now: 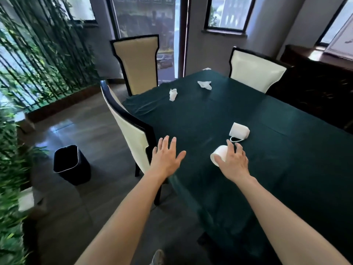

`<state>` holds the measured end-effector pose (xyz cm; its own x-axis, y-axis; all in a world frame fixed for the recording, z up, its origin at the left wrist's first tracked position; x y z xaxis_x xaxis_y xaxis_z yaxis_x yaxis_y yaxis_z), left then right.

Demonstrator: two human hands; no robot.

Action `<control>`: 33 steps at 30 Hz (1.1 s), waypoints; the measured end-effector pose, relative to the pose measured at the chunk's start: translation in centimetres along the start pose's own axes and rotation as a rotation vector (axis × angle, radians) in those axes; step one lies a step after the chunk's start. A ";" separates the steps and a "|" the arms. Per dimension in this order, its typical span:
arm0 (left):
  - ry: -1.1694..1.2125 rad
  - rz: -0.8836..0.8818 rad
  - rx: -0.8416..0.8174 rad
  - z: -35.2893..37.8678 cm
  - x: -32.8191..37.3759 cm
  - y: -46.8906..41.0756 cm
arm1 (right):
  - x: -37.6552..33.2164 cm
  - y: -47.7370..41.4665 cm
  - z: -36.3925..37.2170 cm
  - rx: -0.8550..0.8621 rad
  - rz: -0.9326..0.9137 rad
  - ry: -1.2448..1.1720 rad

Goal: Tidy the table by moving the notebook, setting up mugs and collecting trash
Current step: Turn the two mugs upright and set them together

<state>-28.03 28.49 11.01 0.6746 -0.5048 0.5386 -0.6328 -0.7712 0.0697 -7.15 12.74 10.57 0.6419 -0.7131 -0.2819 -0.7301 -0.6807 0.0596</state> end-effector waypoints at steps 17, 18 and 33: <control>0.481 -0.020 -0.347 11.6 1.1 -6.2 | 5.1 0.1 4.5 -0.048 0.157 -0.402; 0.486 -0.032 -0.349 12.2 1.4 -6.8 | 5.7 -0.5 4.8 -0.041 0.161 -0.416; 0.721 -0.441 -0.420 20.6 3.5 -13.3 | 9.5 -6.6 10.8 -0.032 0.183 -0.483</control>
<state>-9.43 28.98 -5.30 0.5773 0.2694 0.7709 -0.5563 -0.5614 0.6127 1.22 12.26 -2.83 0.3173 -0.6678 -0.6733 -0.8083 -0.5618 0.1763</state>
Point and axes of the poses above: each hand's wrist, its own y-axis away from the middle knuckle, its own z-axis out of the palm, x = y × z, the point moved 9 cm from there along -y, towards the middle knuckle, and after that the axes turned 10 degrees about y, right-handed, at the moved point
